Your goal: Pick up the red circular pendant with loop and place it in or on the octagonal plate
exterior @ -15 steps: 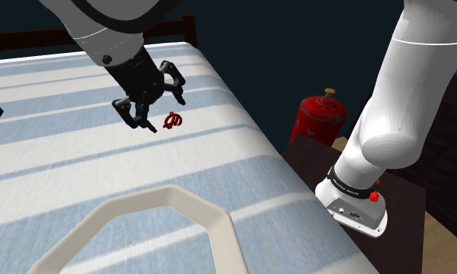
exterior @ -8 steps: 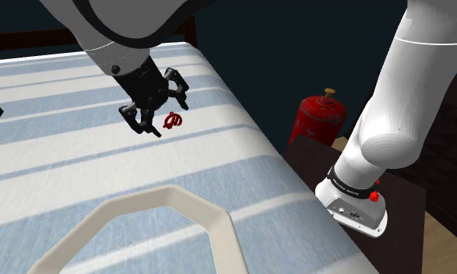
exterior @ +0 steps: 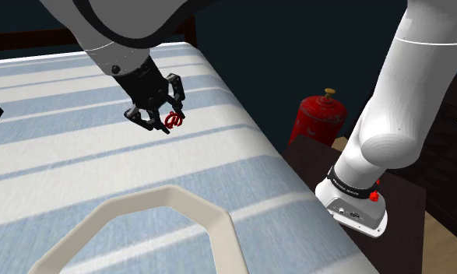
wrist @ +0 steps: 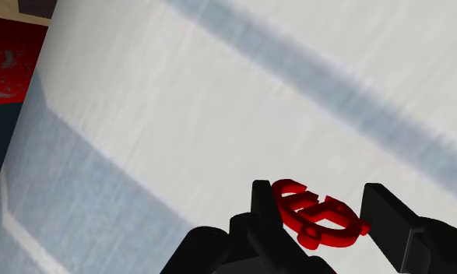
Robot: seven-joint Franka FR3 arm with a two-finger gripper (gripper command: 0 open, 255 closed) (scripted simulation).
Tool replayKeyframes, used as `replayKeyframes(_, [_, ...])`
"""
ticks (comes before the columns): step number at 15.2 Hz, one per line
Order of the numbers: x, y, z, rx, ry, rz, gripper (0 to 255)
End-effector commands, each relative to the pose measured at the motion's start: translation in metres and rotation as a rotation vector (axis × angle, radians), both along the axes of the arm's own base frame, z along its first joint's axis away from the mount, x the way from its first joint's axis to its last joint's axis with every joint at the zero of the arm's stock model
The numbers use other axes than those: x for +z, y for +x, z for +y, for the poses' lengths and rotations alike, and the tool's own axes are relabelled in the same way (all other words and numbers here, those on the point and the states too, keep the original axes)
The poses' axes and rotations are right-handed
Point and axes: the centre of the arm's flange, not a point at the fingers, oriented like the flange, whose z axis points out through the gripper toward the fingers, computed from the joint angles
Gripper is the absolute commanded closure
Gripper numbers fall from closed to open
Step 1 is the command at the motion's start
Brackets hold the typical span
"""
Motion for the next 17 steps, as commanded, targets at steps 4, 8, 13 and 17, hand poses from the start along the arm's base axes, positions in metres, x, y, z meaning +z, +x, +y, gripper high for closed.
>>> replayKeyframes(4, [0.000, 0.000, 0.000, 0.000, 0.000, 0.000, 255])
replayKeyframes(8, [0.011, 0.000, 0.000, 0.000, 0.000, 0.000, 255])
replayKeyframes(13, [0.037, 0.000, 0.000, 0.000, 0.000, 0.000, 255])
replayKeyframes(17, [0.058, 0.000, 0.000, 0.000, 0.000, 0.000, 255])
